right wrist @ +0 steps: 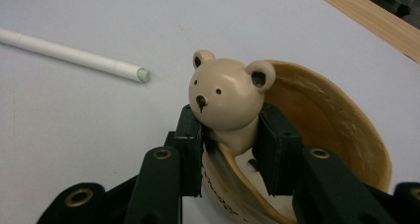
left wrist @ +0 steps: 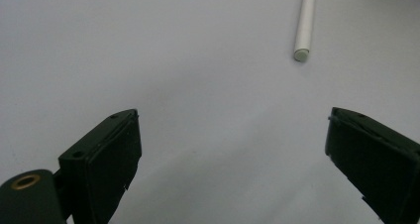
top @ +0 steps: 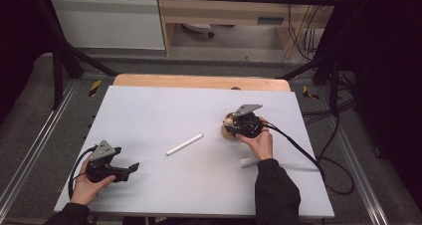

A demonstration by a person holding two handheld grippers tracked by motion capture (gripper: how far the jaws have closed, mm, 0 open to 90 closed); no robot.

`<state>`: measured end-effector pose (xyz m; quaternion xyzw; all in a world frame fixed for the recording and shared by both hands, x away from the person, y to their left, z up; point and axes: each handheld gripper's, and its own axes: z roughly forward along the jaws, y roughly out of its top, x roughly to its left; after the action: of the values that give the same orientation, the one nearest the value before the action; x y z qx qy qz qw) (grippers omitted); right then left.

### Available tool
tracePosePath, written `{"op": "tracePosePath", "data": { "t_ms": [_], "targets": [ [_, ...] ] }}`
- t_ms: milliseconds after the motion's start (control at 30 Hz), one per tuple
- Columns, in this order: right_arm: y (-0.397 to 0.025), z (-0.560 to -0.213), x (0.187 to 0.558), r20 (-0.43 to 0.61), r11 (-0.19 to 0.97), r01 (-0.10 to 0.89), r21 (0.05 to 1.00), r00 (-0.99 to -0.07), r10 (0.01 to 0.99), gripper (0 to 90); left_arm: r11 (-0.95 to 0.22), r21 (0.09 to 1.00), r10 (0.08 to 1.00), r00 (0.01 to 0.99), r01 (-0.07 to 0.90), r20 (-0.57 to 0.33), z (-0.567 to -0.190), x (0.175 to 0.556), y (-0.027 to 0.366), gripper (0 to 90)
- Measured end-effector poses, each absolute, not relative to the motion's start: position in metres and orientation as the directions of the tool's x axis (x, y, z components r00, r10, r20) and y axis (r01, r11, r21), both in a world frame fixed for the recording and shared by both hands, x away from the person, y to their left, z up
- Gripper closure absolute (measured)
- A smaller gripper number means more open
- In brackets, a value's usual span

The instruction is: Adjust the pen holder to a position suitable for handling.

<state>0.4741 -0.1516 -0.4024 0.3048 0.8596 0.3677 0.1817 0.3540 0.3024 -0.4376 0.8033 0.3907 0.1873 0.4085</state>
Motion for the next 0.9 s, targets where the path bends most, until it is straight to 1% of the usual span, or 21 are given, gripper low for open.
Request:
{"op": "tracePosePath", "data": {
  "t_ms": [133,367,600,900],
  "targets": [
    [-0.152,-0.4,0.47,-0.069,0.534,0.397,0.747,-0.752,0.656,66.5,-0.361,0.803,0.781,0.625,0.475,-0.018,-0.438,0.354,0.302,7.3],
    [-0.148,-0.393,0.463,-0.076,0.541,0.379,0.751,-0.764,0.641,66.6,-0.362,0.803,0.781,0.625,0.474,-0.017,-0.438,0.354,0.302,7.3],
    [-0.131,-0.383,0.448,-0.069,0.548,0.363,0.753,-0.785,0.615,66.6,-0.362,0.803,0.78,0.625,0.474,-0.018,-0.437,0.354,0.302,7.3],
    [-0.108,-0.388,0.44,-0.065,0.574,0.349,0.74,-0.813,0.578,66.5,-0.362,0.802,0.78,0.625,0.475,-0.017,-0.437,0.354,0.302,7.3]
  ]
}}
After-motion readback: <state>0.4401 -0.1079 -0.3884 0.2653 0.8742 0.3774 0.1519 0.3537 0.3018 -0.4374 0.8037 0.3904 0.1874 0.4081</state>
